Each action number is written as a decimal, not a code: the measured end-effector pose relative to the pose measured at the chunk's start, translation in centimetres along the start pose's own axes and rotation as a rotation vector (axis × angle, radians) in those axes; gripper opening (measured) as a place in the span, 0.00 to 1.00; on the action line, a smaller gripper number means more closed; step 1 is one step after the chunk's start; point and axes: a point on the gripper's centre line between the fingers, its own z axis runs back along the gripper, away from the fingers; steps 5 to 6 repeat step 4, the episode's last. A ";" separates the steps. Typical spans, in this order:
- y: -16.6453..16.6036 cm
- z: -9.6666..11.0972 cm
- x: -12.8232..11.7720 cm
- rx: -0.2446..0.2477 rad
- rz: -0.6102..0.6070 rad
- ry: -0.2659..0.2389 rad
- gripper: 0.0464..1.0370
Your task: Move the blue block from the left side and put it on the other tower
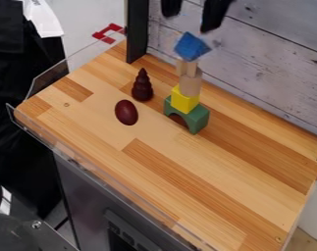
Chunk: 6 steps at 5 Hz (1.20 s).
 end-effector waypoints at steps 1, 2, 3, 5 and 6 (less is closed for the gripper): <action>-0.7 -0.3 -2.7 -0.009 0.010 0.053 0.96; -1.0 -2.4 -5.1 -0.044 0.036 0.111 0.96; -0.8 -5.7 -6.0 -0.079 0.060 0.107 0.96; -0.2 -8.2 -5.5 -0.057 0.066 0.067 0.96; -0.2 -8.2 -5.5 -0.057 0.066 0.067 0.96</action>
